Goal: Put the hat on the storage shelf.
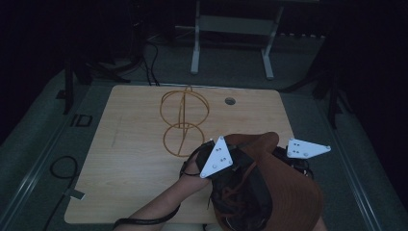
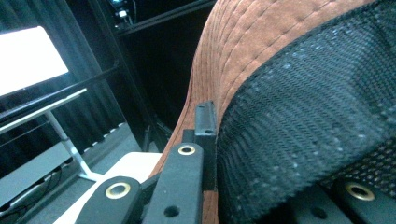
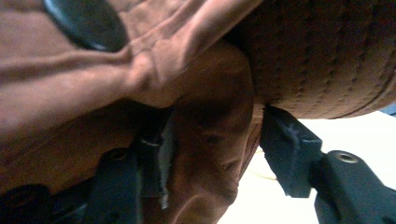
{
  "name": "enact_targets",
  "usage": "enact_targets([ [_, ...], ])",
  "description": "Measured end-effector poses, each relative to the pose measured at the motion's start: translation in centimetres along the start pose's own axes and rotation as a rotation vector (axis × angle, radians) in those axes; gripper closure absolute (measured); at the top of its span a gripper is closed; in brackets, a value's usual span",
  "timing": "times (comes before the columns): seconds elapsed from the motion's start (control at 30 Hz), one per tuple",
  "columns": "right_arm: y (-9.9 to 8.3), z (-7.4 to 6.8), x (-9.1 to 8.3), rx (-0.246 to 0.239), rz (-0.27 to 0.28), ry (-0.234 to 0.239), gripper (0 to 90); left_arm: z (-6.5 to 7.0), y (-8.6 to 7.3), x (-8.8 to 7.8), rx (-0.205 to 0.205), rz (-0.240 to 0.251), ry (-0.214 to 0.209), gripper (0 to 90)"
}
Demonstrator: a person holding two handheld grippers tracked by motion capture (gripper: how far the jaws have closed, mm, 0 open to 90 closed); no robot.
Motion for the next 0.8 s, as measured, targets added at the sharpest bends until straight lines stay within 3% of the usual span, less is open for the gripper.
enact_targets([
  [0.07,0.1,0.0,0.0,0.001,-0.001,0.009,51.9,0.0,0.0,0.1,-0.002,-0.004,-0.001,86.4],
  [0.23,0.3,0.2,0.1,0.013,-0.025,0.014,70.7,-0.3,0.0,0.5,-0.029,-0.021,-0.033,86.2],
  [0.27,0.3,0.2,0.1,0.013,-0.025,0.014,70.7,-0.3,0.0,0.5,-0.029,-0.021,-0.033,86.1],
  [0.3,0.2,0.5,0.0,0.02,-0.027,0.007,80.4,-0.3,-0.1,0.7,-0.036,-0.03,-0.059,85.9],
  [0.37,0.0,0.7,-0.2,0.028,-0.025,0.003,85.3,-0.3,-0.1,0.7,-0.038,-0.028,-0.066,85.5],
  [0.47,-0.1,0.8,-0.4,0.049,-0.019,0.019,87.3,-0.3,0.2,0.7,-0.026,-0.034,-0.073,82.2],
  [0.57,0.0,0.6,-0.7,0.052,-0.008,0.03,87.7,-0.5,0.5,0.7,-0.041,-0.017,-0.086,77.6],
  [0.8,0.3,0.7,-1.3,0.045,0.014,0.02,87.9,-0.7,1.0,0.6,-0.047,-0.017,-0.084,65.7],
])
Point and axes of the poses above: each handheld gripper's, and its own axes: x roughly forward along the jaws, y roughly out of its top, z roughly to its right, the point moved 4 cm from there along x, roughly forward along the jaws, and after that the axes turned 11 degrees about x, right-handed, at the moved point
